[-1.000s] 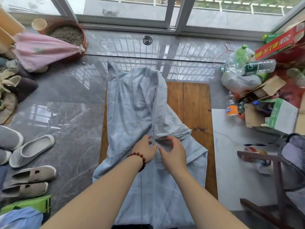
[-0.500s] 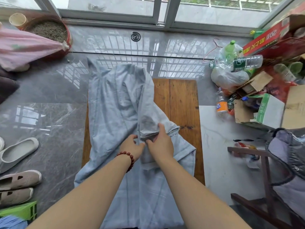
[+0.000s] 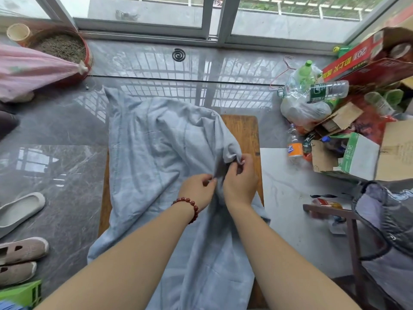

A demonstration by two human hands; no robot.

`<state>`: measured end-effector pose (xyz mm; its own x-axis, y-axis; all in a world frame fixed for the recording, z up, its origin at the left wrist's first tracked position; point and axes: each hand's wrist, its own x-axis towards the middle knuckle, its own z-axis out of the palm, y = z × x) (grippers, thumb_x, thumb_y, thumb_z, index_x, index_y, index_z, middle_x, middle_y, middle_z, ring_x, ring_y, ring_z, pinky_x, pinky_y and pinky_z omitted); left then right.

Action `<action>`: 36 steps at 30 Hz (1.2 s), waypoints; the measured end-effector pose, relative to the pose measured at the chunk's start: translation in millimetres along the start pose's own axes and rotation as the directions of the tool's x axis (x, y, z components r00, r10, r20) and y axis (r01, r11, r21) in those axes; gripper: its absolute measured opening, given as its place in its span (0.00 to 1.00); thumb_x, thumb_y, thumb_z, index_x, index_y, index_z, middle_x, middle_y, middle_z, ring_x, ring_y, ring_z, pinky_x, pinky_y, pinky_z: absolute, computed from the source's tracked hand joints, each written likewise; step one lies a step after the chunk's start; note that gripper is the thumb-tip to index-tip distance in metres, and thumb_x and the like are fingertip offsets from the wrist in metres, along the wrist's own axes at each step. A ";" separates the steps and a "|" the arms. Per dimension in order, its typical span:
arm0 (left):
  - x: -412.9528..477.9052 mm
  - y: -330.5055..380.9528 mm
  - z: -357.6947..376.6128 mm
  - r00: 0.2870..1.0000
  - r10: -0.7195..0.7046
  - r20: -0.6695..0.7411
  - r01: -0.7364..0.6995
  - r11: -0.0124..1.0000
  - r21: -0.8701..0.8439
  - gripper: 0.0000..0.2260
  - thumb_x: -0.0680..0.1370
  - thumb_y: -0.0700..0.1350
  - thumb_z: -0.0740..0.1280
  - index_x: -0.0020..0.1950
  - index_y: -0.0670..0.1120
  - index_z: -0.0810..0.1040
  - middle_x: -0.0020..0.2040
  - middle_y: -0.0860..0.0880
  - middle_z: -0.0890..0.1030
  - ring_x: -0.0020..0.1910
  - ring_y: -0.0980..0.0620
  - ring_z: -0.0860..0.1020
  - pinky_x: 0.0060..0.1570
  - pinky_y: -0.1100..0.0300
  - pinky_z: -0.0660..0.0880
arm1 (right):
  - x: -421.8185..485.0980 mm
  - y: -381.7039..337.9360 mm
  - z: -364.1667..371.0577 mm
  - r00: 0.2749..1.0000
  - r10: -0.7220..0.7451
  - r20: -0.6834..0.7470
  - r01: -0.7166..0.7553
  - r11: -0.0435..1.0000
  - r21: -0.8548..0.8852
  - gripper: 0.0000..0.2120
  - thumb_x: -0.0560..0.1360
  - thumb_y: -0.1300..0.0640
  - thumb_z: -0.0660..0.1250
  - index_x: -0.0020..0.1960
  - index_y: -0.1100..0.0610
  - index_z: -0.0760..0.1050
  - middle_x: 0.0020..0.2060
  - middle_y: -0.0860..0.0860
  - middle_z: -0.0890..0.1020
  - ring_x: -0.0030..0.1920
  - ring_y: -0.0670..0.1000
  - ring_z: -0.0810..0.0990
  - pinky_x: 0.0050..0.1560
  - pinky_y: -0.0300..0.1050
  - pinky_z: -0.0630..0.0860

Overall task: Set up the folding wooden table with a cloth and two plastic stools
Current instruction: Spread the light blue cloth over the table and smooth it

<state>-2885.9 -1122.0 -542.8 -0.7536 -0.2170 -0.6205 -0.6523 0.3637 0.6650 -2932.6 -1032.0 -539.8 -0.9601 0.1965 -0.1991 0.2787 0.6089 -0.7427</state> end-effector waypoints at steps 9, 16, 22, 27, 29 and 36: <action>15.3 10.9 15.1 0.979 0.104 0.175 -0.059 0.967 -0.246 0.21 0.82 0.42 0.56 0.74 0.57 0.63 0.70 0.59 0.68 0.68 0.60 0.67 0.67 0.64 0.63 | 27.6 -10.3 -6.0 0.946 0.008 0.325 -0.051 0.991 0.123 0.24 0.79 0.64 0.56 0.73 0.50 0.62 0.66 0.47 0.73 0.62 0.45 0.73 0.59 0.33 0.67; 10.8 -17.2 -0.9 0.996 -0.070 -0.055 0.058 0.981 -0.185 0.13 0.79 0.44 0.59 0.63 0.51 0.74 0.61 0.53 0.76 0.49 0.54 0.78 0.57 0.55 0.75 | 8.0 0.1 12.5 0.906 0.041 0.420 -0.070 0.996 0.055 0.18 0.77 0.63 0.60 0.66 0.55 0.70 0.62 0.47 0.76 0.58 0.48 0.76 0.60 0.43 0.74; 6.5 -48.9 -19.6 0.980 -0.143 -0.134 0.147 0.989 0.018 0.14 0.78 0.42 0.61 0.63 0.50 0.74 0.65 0.48 0.71 0.58 0.51 0.74 0.57 0.60 0.69 | -3.4 7.7 35.8 0.867 0.095 0.488 -0.010 0.985 -0.174 0.20 0.76 0.58 0.63 0.67 0.56 0.69 0.64 0.52 0.74 0.61 0.52 0.75 0.63 0.48 0.71; -5.1 -71.9 -31.9 0.951 -0.216 -0.221 0.284 0.891 0.354 0.17 0.76 0.44 0.61 0.64 0.56 0.74 0.74 0.51 0.61 0.74 0.50 0.54 0.68 0.53 0.58 | -24.6 16.5 45.3 0.846 0.113 0.521 0.068 0.946 -0.316 0.19 0.73 0.62 0.65 0.63 0.54 0.73 0.61 0.55 0.69 0.62 0.55 0.72 0.61 0.43 0.67; -10.0 -78.2 -35.6 0.943 -0.264 -0.203 0.325 0.861 0.391 0.19 0.77 0.44 0.61 0.66 0.57 0.72 0.77 0.51 0.53 0.76 0.49 0.48 0.70 0.51 0.54 | -36.7 23.6 49.6 0.833 0.118 0.540 0.098 0.930 -0.355 0.16 0.72 0.63 0.65 0.59 0.55 0.76 0.61 0.57 0.68 0.62 0.56 0.71 0.62 0.42 0.66; -13.9 -104.6 -50.8 0.975 -0.219 -0.034 0.197 0.788 0.583 0.23 0.78 0.38 0.56 0.72 0.52 0.62 0.77 0.54 0.49 0.75 0.52 0.52 0.70 0.50 0.56 | -58.3 26.2 61.4 0.830 0.223 0.512 0.046 0.887 -0.460 0.19 0.71 0.67 0.61 0.60 0.53 0.73 0.59 0.55 0.65 0.53 0.58 0.75 0.52 0.43 0.71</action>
<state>-2811.3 -1203.0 -582.6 -0.5947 -0.3218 -0.7367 -0.6150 0.7723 0.1590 -2870.9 -1074.7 -586.9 -0.7471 -0.0949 -0.6579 0.2141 0.9027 -0.3733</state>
